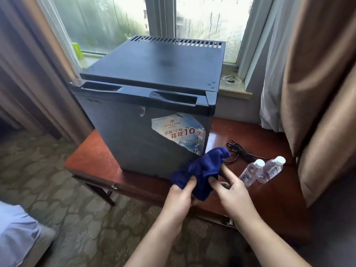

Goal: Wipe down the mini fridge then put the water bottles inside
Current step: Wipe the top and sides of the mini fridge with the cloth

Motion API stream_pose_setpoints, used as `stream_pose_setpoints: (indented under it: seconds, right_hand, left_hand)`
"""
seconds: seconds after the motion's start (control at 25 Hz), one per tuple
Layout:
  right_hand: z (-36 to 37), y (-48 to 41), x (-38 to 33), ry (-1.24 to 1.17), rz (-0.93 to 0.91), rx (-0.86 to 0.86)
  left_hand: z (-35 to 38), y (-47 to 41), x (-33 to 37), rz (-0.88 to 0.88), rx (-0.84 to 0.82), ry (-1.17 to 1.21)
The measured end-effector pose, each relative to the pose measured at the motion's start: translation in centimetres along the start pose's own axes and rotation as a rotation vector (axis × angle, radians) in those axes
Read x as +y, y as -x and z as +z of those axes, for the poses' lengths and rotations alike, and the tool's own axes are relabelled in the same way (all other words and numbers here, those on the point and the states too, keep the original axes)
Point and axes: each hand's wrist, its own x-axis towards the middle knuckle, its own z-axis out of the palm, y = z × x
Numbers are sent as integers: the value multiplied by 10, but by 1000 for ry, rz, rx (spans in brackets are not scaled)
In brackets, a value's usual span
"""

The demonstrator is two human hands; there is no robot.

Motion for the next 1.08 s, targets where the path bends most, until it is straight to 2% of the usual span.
stream_pose_setpoints:
  seconds: [0.12,0.4,0.68,0.92,1.08]
  right_hand:
    - [14,9,2,-48,47,-29]
    - [35,20,35,-210,299,-44]
    - [43,7,36,-381,395,-166]
    - [45,-26,37,-445,462,-129]
    - [61,-46,40,-440,468,-103]
  left_hand:
    - [-19,6,-7,-19,-17,-24]
    - [-43,9,-39,-82,29,2]
    - [-55,-9,-37,-116,100,176]
    - [-41,-34,-12,-95,130,192]
    - [-48,-49,3,-75,218,219]
